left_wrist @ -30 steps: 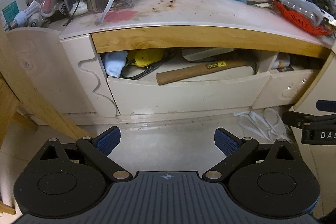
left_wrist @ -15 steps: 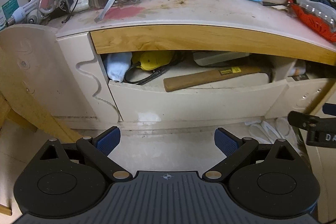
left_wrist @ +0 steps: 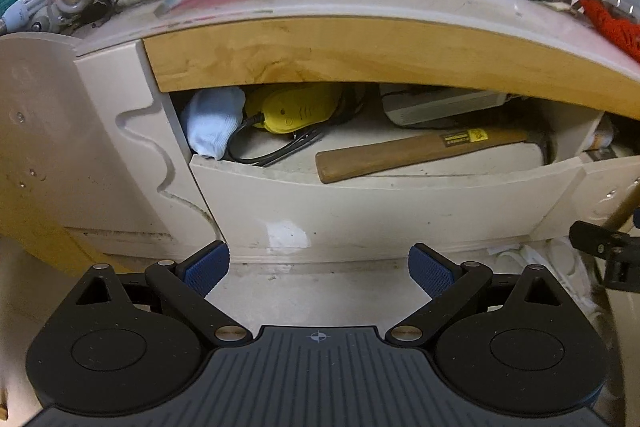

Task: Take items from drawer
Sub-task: 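Move both grippers toward the white drawer's front edge, rolling them sideways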

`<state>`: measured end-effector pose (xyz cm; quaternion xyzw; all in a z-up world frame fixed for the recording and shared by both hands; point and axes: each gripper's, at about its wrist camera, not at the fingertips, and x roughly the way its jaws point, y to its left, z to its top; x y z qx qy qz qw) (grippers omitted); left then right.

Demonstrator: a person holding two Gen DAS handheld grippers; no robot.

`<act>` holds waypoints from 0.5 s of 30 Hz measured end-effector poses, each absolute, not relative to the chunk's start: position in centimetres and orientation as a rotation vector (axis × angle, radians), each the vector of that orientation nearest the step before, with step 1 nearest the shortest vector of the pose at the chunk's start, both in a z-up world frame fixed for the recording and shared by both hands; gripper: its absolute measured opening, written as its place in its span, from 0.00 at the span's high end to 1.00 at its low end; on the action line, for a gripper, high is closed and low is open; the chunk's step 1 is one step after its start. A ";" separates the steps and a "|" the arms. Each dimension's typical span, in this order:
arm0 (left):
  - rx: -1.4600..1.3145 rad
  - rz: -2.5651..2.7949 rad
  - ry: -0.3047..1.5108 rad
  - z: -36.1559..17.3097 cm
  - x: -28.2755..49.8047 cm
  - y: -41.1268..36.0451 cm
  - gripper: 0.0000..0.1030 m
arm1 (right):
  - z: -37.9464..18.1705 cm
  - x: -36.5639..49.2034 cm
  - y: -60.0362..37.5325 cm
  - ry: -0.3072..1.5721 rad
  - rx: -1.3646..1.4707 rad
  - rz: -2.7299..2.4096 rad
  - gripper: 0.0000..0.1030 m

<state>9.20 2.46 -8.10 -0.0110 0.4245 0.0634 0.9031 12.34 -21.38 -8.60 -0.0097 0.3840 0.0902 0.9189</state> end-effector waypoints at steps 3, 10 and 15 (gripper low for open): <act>-0.024 0.131 0.882 -9.1 9.9 2.8 0.04 | -9.5 13.1 -21.2 0.793 -0.017 0.183 0.00; -0.027 0.131 0.891 -11.4 11.5 3.5 0.04 | -11.1 14.9 -20.4 0.791 -0.022 0.188 0.00; -0.037 0.132 0.893 -12.7 12.8 4.2 0.04 | -12.3 16.2 -19.8 0.789 -0.026 0.192 0.00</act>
